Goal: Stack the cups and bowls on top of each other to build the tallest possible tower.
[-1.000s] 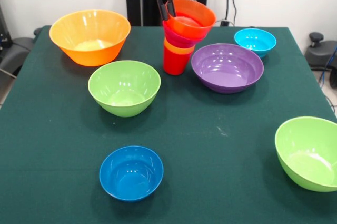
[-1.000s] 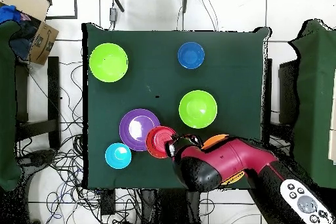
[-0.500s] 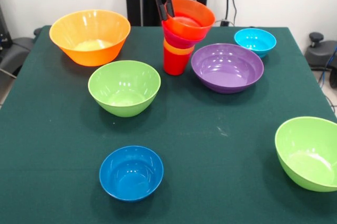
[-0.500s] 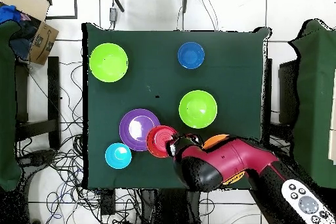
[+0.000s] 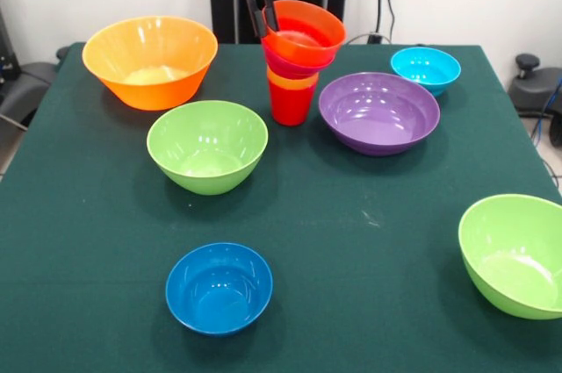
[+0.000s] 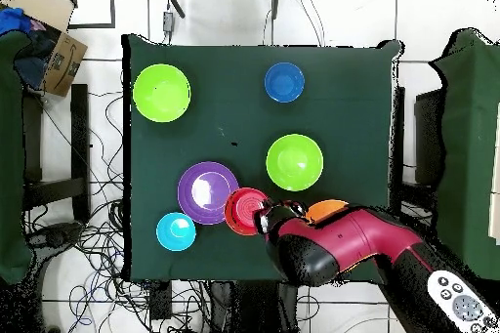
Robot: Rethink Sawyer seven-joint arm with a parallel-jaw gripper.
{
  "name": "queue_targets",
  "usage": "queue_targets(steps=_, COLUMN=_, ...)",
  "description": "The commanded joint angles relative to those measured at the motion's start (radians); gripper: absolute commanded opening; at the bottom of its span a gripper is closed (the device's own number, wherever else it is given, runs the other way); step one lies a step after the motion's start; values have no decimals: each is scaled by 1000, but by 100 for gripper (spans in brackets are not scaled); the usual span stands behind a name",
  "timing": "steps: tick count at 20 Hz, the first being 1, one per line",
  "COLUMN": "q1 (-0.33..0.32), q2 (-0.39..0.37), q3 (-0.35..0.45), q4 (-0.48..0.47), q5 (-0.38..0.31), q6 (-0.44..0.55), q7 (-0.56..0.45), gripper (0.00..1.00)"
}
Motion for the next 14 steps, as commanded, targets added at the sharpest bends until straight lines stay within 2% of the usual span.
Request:
queue_targets(steps=1, q1=1, q2=71, q3=10, q4=-55, q5=-82, q6=62, q7=-194, gripper=0)
queue_targets(steps=14, q1=-5, q2=97, q3=4, q4=-43, q5=-101, q6=44, q7=-170, gripper=0)
